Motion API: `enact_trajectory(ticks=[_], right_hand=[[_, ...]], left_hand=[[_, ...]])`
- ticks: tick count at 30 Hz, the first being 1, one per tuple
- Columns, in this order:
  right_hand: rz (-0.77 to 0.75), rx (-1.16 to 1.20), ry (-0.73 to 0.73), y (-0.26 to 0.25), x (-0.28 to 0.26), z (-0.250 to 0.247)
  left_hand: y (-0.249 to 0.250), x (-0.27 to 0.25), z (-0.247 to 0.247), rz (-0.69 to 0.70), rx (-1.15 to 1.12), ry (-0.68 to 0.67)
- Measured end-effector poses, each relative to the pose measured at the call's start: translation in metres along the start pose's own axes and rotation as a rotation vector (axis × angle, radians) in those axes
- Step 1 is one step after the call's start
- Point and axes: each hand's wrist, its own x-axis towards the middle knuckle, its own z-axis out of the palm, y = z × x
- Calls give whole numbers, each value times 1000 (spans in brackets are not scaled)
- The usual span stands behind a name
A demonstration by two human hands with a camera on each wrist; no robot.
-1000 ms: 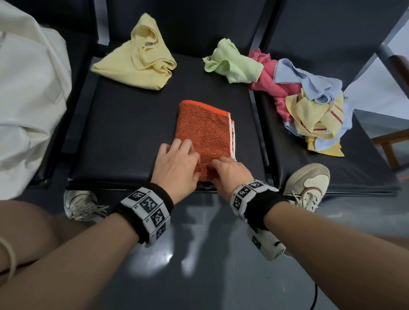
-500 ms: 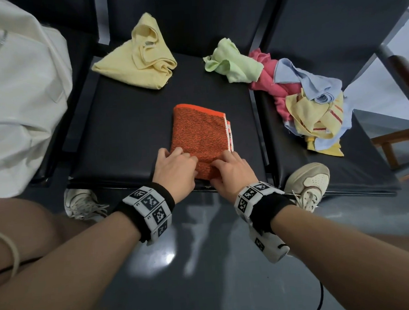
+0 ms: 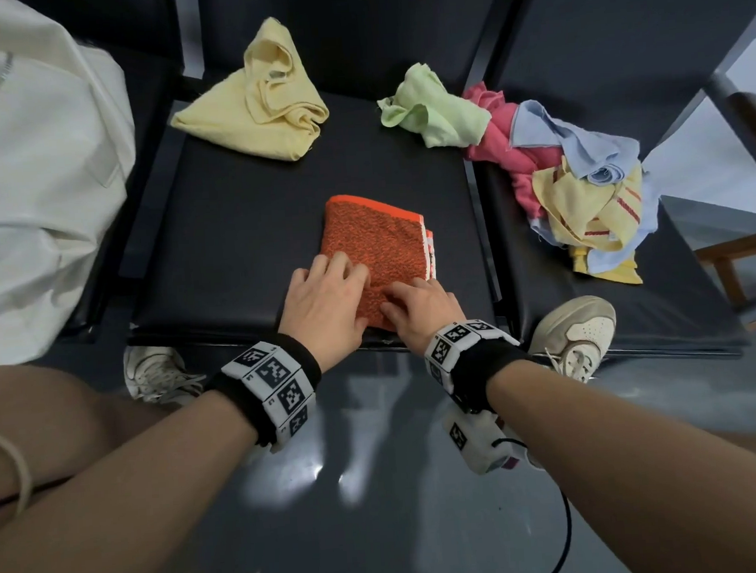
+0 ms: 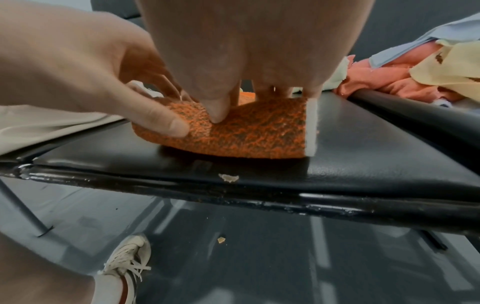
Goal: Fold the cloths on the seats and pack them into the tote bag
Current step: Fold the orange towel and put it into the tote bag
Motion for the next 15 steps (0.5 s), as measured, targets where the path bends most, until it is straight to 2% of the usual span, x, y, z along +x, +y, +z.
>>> enact_trajectory(ticks=[5, 11, 15], right_hand=[[38, -5, -68, -3, 6, -4], [0, 180, 110, 4, -7, 3], [-81, 145, 130, 15, -12, 6]], left_hand=[[-3, 1, -1, 24, 27, -24], [-3, 6, 3, -33, -22, -60], [-2, 7, 5, -60, 20, -87]])
